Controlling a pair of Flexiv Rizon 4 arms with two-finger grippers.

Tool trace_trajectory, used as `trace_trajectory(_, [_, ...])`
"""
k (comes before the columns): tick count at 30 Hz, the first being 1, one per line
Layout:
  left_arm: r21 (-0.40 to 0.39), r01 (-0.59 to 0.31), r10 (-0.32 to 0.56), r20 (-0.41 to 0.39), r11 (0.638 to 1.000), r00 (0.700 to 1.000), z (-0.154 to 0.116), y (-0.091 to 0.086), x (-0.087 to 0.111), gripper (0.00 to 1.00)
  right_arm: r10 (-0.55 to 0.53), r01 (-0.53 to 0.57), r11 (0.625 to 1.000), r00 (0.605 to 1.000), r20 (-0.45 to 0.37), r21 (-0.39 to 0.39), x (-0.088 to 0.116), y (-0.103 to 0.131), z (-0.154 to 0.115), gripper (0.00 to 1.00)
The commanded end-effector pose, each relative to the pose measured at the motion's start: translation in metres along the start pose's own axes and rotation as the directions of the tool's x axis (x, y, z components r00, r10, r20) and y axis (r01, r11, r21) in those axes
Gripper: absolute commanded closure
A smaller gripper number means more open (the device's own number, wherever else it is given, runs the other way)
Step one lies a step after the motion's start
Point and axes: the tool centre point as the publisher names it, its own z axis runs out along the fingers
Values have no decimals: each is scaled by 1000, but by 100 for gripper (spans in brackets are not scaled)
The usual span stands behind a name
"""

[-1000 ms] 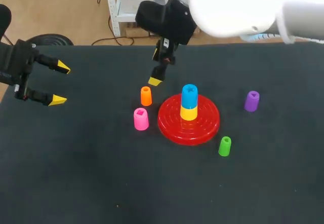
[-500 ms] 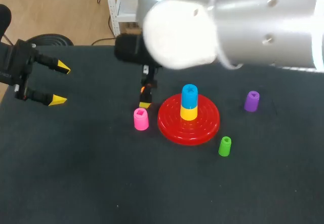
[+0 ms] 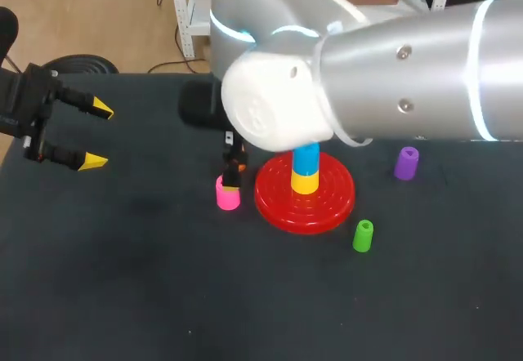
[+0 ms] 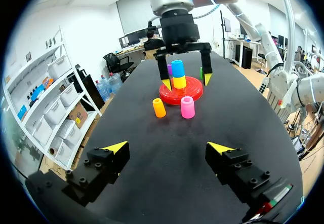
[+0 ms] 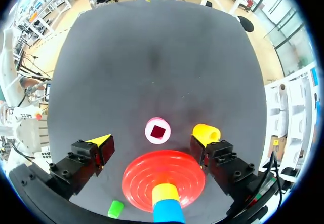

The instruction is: Pick up and stack the cylinders on the red base in this order: pink,purple,orange,green

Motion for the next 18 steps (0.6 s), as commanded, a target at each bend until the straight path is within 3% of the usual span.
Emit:
trace_trajectory(1, [-2,-2,2,2,1000,1000,0,-1,1,0,-14,14,1000,1000,-10,6,1,2,9,0])
trace_trajectory(18, [-2,-2,2,2,1000,1000,0,-1,1,0,-44,44,999,999,-17,2,-1,-3,31,0])
